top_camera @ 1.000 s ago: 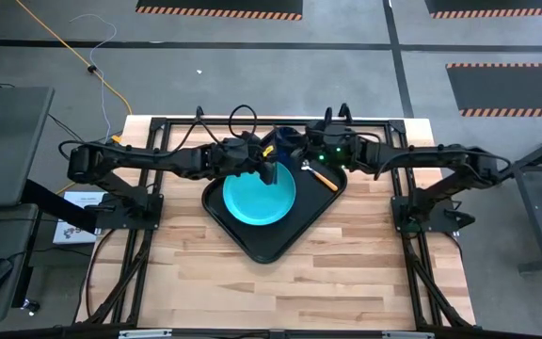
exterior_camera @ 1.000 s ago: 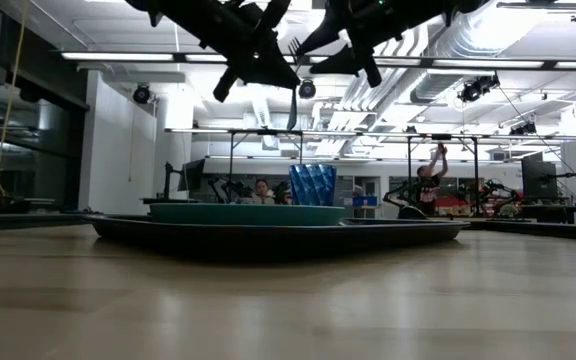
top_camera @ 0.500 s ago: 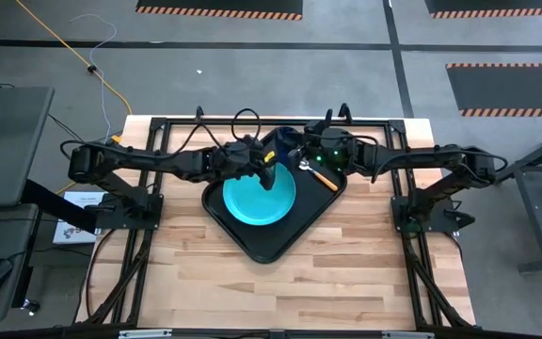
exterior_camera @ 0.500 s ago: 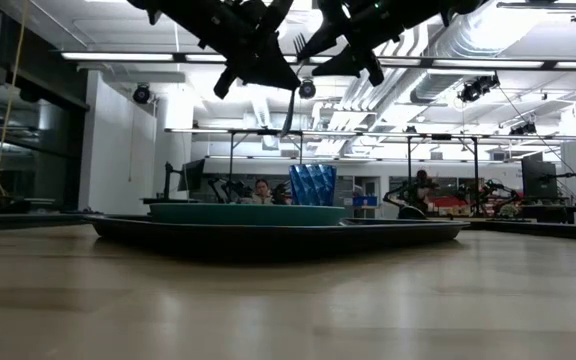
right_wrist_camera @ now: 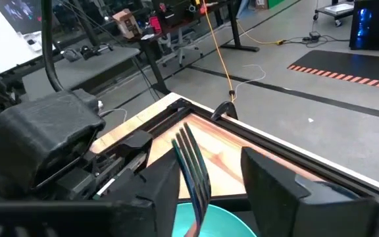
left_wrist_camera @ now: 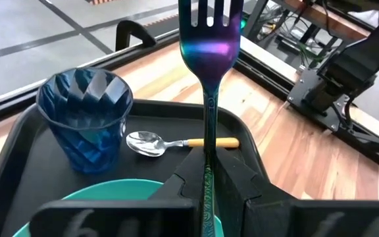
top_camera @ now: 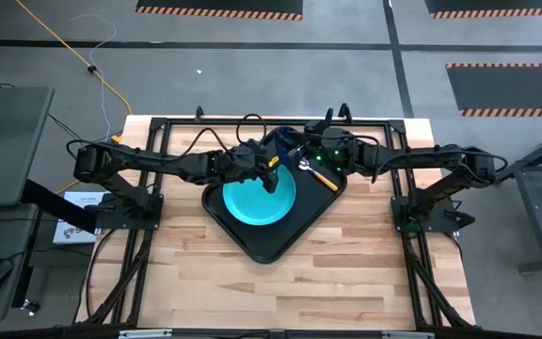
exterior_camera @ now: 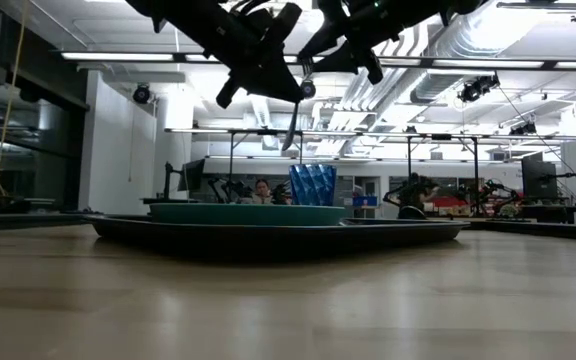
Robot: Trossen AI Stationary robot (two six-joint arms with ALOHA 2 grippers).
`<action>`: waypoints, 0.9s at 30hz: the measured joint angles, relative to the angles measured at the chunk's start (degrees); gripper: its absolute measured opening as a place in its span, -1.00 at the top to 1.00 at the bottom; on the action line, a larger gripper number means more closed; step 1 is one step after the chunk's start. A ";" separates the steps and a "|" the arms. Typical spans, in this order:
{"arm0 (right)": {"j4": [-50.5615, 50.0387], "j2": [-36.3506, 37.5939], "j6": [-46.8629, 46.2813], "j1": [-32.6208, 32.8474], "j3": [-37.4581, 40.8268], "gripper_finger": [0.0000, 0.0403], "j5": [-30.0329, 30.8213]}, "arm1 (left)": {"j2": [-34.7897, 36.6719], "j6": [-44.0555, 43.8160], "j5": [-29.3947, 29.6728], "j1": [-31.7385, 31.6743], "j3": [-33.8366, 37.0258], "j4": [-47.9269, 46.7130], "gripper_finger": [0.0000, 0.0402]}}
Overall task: Pick and place plate/cup/fork/spoon on tray
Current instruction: Put the purple fork on the black tray beside the orange spoon
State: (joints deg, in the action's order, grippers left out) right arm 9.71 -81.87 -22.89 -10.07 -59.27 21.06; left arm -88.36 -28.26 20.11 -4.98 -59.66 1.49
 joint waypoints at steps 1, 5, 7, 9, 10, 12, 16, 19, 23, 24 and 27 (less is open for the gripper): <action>0.08 0.00 0.02 0.00 0.00 0.32 0.00 | 0.02 -0.01 0.05 0.06 0.00 0.09 0.95; -0.01 0.02 0.01 0.00 0.00 0.53 -0.04 | 0.02 -0.06 0.17 0.11 0.00 0.11 0.95; -0.02 0.02 -0.01 0.00 0.00 0.65 -0.04 | 0.02 -0.06 0.32 0.11 0.00 0.12 0.95; -0.05 0.02 -0.09 0.01 0.00 0.78 -0.07 | 0.02 -0.14 0.33 0.11 0.00 0.10 0.95; -0.04 0.02 -0.05 0.02 0.00 0.85 -0.06 | 0.02 -0.14 0.34 0.11 0.00 0.12 0.94; -0.37 0.02 0.14 -0.02 0.00 0.95 0.18 | 0.02 -0.19 0.34 0.11 0.00 0.12 0.93; -0.38 0.02 0.02 -0.04 0.00 0.95 0.20 | 0.02 -0.19 0.32 0.11 0.00 0.22 0.89; -0.46 0.02 0.19 -0.04 0.00 0.98 -0.13 | 0.07 -1.43 0.03 -0.02 -0.02 0.02 0.83; -1.95 0.67 1.59 -0.41 0.00 0.99 -2.02 | 0.66 -2.63 -2.97 -1.10 0.00 -1.60 0.69; -2.75 1.05 2.06 -0.59 0.00 0.99 -2.68 | 1.22 -2.61 -3.80 -1.49 0.00 -2.02 0.65; -7.67 3.14 3.77 -1.76 0.00 0.99 -4.41 | 3.18 -2.96 -6.57 -2.68 -0.05 -5.16 0.48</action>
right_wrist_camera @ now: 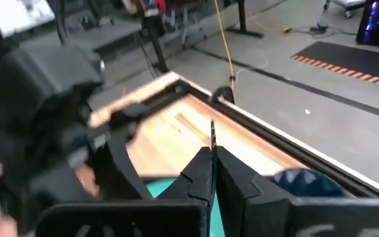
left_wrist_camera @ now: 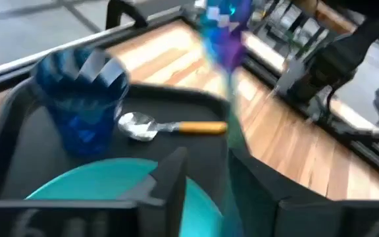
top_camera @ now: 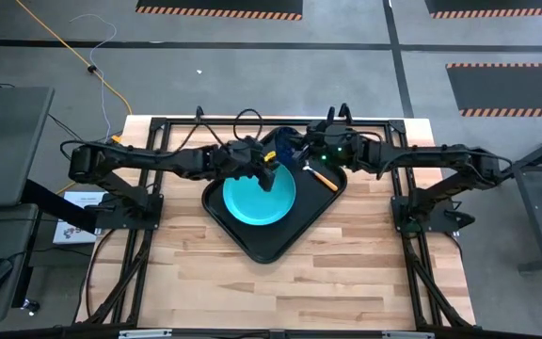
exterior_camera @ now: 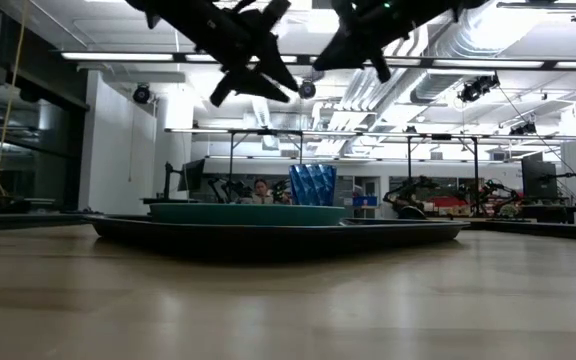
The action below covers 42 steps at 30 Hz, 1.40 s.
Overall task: Pick and place plate/cup/fork/spoon on tray
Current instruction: Put the purple fork on the black tray beside the orange spoon
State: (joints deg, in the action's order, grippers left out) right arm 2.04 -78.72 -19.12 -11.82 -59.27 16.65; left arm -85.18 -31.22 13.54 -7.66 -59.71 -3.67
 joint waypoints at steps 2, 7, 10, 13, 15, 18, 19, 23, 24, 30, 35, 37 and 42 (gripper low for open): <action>-3.74 1.87 1.96 -1.22 0.00 1.00 -1.73 | 1.74 -0.04 -1.36 -0.64 0.05 -2.39 0.36; -13.94 6.84 7.69 -4.79 0.00 1.00 -10.45 | 8.12 0.90 -1.13 -1.55 0.05 -8.17 0.12; -20.56 8.56 11.66 -7.01 0.00 1.00 -18.83 | 12.46 1.98 -0.03 -2.20 0.05 -9.30 0.04; -25.01 8.86 14.31 -8.22 0.00 1.00 -24.49 | 16.81 3.52 2.05 -2.62 0.03 -8.65 0.01; -25.83 8.65 16.78 -8.59 0.00 1.00 -28.12 | 19.41 4.32 3.02 -2.89 0.04 -8.10 0.01; -25.86 7.15 22.18 -8.81 0.00 1.00 -34.11 | 22.82 6.90 3.53 -2.84 0.03 -5.84 0.02; -25.46 6.48 24.16 -8.80 0.00 1.00 -35.55 | 23.88 7.92 3.57 -2.84 0.03 -5.55 0.02; -23.66 2.51 29.53 -9.37 0.00 1.00 -36.96 | 26.25 9.31 3.75 -2.84 0.03 -4.42 0.03; -23.45 1.32 30.72 -9.79 0.00 1.00 -36.76 | 26.53 9.27 4.07 -2.82 0.03 -4.69 0.03; -23.17 -4.74 36.76 -12.48 0.00 1.00 -37.50 | 26.33 8.32 5.03 -2.78 0.03 -4.62 0.03; -22.12 -7.98 39.92 -14.51 -0.02 1.00 -41.13 | 25.20 7.34 4.96 -2.77 0.03 -4.79 0.03; -21.96 -9.13 40.05 -14.92 -0.02 1.00 -41.19 | 24.97 7.24 4.96 -2.75 0.03 -4.71 0.03; -21.24 -11.81 40.18 -15.82 -0.02 1.00 -40.65 | 24.98 6.84 4.96 -2.75 0.03 -4.69 0.03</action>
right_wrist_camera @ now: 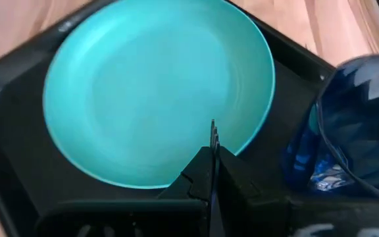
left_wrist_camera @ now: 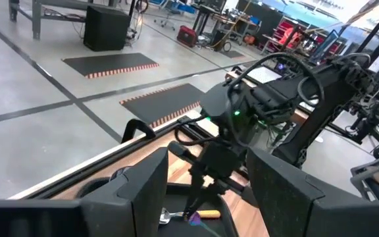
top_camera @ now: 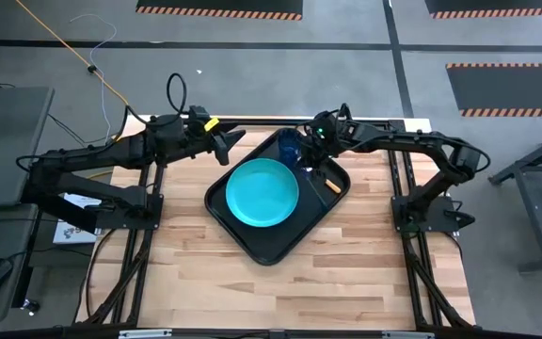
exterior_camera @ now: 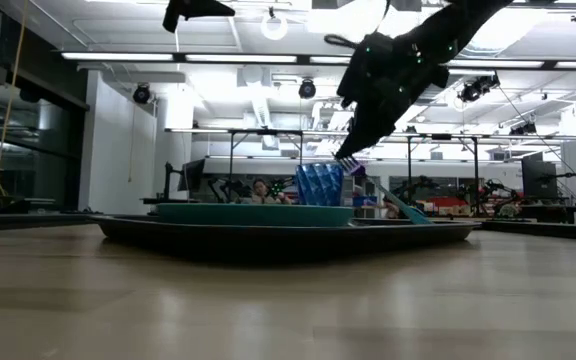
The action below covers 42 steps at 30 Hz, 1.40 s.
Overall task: Pick and place plate/cup/fork/spoon on tray
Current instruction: Put the purple fork on the black tray beside the orange spoon, then return to Home Position
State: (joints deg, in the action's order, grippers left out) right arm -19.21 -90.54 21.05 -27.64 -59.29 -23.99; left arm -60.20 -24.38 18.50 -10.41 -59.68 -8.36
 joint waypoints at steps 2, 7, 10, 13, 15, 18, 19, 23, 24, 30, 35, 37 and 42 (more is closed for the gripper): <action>0.02 -0.96 -0.02 -0.19 0.00 1.00 0.30 | 0.00 0.00 -0.01 0.00 0.00 -0.02 0.03; -0.43 -2.20 -0.04 -0.13 0.00 1.00 1.27 | 0.00 -0.02 -0.02 0.00 0.00 -0.02 0.03; -0.83 -2.24 -0.06 -0.13 0.00 1.00 1.99 | 0.00 -0.03 -0.04 0.00 0.00 -0.34 0.03; -1.22 -2.24 -0.21 -0.09 0.00 1.00 4.53 | 0.00 -0.02 -0.04 0.00 0.00 -0.39 0.03; -1.52 -2.24 -0.28 -0.06 0.00 1.00 5.73 | 0.00 -0.02 -0.04 0.00 0.00 -0.42 0.03; -1.99 -2.21 -0.36 -0.09 0.00 1.00 6.47 | 0.00 -0.02 -0.04 0.00 0.00 -0.44 0.03; -2.13 -2.21 -0.34 -0.09 0.00 1.00 6.52 | 0.00 -0.02 -0.04 0.00 0.00 -0.44 0.03; -2.42 -2.21 -0.18 -0.09 0.00 0.98 6.68 | 0.00 0.00 -0.04 0.00 0.00 -0.44 0.03; -2.42 -2.19 -0.10 -0.06 0.00 0.96 6.87 | 0.00 -0.01 -0.04 0.00 0.00 -0.44 0.03; -2.59 -2.19 0.36 -0.09 0.00 0.74 7.68 | 0.00 -0.02 -0.07 0.00 0.00 -0.44 0.03; -2.57 -2.19 0.25 -0.09 0.00 0.62 7.55 | 0.00 -0.02 -0.07 0.00 0.00 -0.44 0.03; -2.55 -2.19 0.23 -0.09 0.00 0.61 7.52 | 0.00 -0.02 -0.07 0.00 0.00 -0.44 0.03; -3.42 -2.17 0.29 -0.09 0.00 0.61 7.48 | 0.00 0.01 -0.07 0.00 0.00 -0.44 0.03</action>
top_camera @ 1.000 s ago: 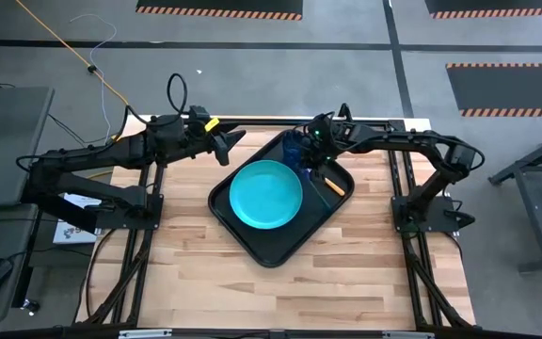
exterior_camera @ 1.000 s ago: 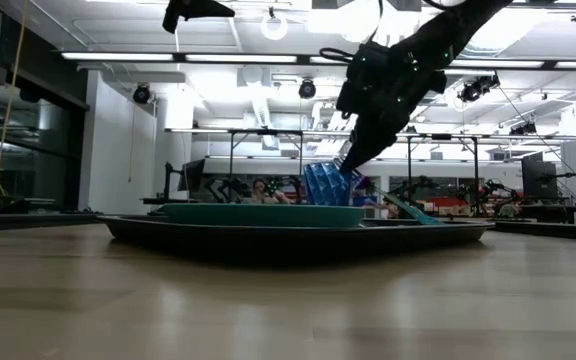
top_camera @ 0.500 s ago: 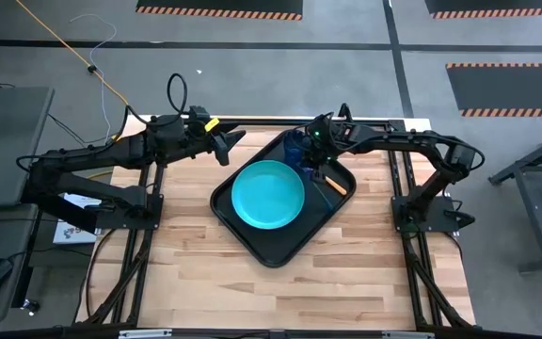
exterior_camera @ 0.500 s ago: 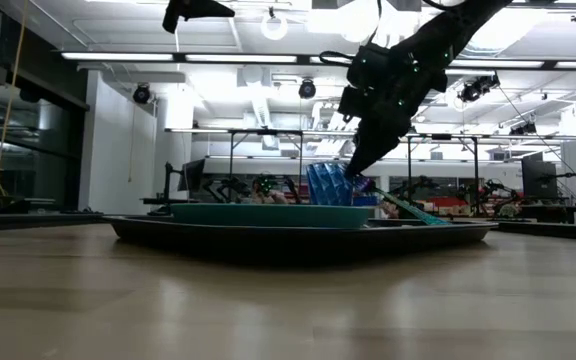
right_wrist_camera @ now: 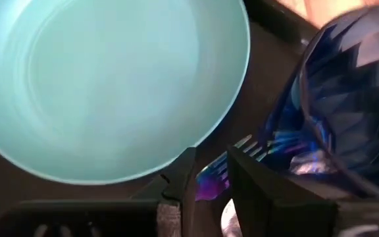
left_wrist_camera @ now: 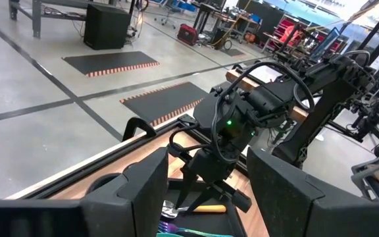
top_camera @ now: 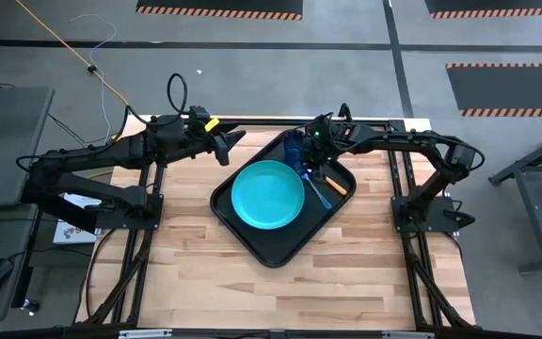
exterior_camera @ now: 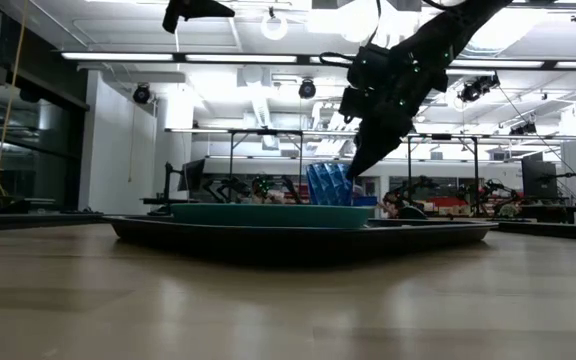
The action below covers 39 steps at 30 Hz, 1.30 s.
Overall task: Pick and place plate/cup/fork/spoon on tray
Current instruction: Return to Home Position
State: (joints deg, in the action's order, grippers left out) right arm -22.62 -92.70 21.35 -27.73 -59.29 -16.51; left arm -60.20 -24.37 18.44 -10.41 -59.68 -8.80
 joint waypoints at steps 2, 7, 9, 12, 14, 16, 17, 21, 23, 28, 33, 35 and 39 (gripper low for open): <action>-2.34 0.44 0.15 0.00 0.02 0.61 0.00 | 0.00 -0.01 -0.02 0.00 0.00 -0.02 0.03; -11.83 2.86 0.18 0.00 0.02 0.61 -0.03 | 0.00 0.84 -0.02 0.00 0.00 -0.02 0.03; -16.82 4.03 0.17 0.00 0.02 0.61 -0.14 | 0.00 0.91 0.00 0.00 0.00 -0.01 0.03; -24.90 5.36 0.07 0.00 0.18 0.61 -0.18 | 0.00 0.93 0.00 0.00 0.00 0.00 0.03; -29.72 5.61 -0.64 0.00 0.24 0.61 -0.26 | 0.00 0.93 0.00 0.00 0.00 0.00 0.03; -33.40 5.70 -1.47 0.00 0.42 0.63 -0.33 | 0.00 0.95 0.00 0.00 0.00 0.00 0.03; -33.69 5.94 -2.14 0.02 0.98 0.65 -0.80 | 0.00 0.95 0.00 0.00 0.00 0.00 0.03; -30.12 9.39 -6.75 0.34 7.56 0.78 -5.38 | 0.00 0.97 0.00 0.00 0.00 -0.23 0.03; -26.37 12.54 -10.30 1.20 12.38 0.89 -6.93 | 0.00 0.97 -0.02 0.00 0.00 -0.52 0.03; -14.85 22.71 -23.63 5.55 22.32 0.96 -7.98 | 0.00 1.02 -0.02 0.00 0.00 -0.53 0.03; -1.77 32.59 -36.49 10.42 26.40 0.99 -7.40 | 0.00 1.02 -0.03 -0.02 0.02 -0.47 0.03; 5.01 35.06 -40.05 12.11 26.62 0.99 -5.50 | 0.00 0.99 -0.04 -0.02 0.02 -0.39 0.03; 18.34 36.59 -43.87 14.01 26.84 1.00 -3.05 | 0.00 1.02 -0.04 0.00 0.02 -0.43 0.03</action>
State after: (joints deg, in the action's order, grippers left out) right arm -4.28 -56.12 -22.53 -13.71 -32.45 -19.56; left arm -60.20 -23.35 18.39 -10.41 -59.66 -9.23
